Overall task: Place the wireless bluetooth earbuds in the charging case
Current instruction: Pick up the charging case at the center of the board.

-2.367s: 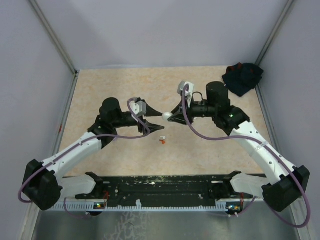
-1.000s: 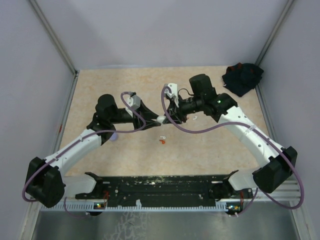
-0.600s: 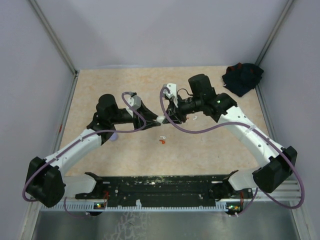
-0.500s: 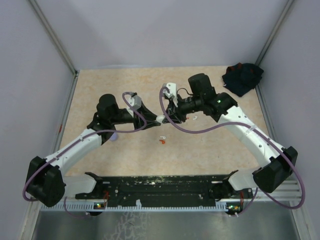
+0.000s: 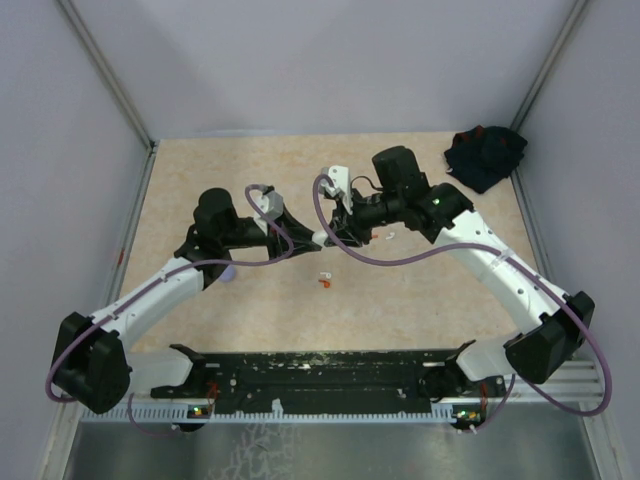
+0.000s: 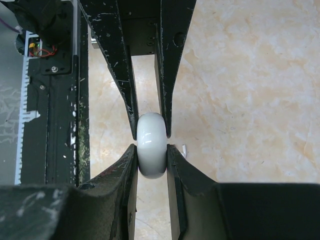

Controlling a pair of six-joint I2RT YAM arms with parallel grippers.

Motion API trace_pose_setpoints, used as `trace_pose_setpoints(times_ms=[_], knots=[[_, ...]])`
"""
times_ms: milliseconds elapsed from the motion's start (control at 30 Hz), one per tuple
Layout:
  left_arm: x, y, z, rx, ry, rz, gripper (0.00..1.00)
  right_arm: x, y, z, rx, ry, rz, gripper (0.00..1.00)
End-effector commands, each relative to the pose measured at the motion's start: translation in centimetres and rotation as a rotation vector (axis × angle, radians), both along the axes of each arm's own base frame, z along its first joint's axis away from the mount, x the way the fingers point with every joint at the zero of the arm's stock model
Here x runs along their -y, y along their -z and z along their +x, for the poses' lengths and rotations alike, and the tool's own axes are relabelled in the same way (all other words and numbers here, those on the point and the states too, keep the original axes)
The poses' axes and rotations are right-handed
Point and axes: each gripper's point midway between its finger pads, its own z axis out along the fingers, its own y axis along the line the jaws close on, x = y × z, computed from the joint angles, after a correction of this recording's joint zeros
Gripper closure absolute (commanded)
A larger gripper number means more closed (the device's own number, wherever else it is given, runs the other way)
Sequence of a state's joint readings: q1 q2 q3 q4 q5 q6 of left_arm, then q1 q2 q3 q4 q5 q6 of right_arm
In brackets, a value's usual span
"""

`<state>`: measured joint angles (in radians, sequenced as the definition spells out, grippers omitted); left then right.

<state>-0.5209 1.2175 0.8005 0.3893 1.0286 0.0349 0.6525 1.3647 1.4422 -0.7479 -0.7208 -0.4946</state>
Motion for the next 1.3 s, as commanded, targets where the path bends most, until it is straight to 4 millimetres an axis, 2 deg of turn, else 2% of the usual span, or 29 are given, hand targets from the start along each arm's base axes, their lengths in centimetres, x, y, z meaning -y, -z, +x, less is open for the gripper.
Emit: trace_pose_setpoints(times_ms=[0, 200, 633, 933, 1267], knots=[[-0.1, -0.4, -0.1, 0.059, 0.011, -0.021, 1.00, -0.2, -3.3, 0.4, 0.087, 0.016, 0.056, 0.90], [-0.2, -0.4, -0.5, 0.090, 0.032, -0.026, 1.00, 0.4, -3.9, 0.3, 0.114, 0.040, 0.056, 0.74], [-0.4, 0.4, -0.5, 0.137, 0.043, 0.028, 1.00, 1.1, -5.0, 0.1, 0.141, 0.075, 0.068, 0.72], [-0.4, 0.6, -0.6, 0.142, 0.055, 0.032, 1.00, 1.8, -5.0, 0.6, 0.134, 0.117, 0.062, 0.71], [-0.4, 0.7, -0.9, 0.145, 0.073, 0.029, 1.00, 2.6, -5.4, 1.2, 0.130, 0.161, 0.083, 0.65]])
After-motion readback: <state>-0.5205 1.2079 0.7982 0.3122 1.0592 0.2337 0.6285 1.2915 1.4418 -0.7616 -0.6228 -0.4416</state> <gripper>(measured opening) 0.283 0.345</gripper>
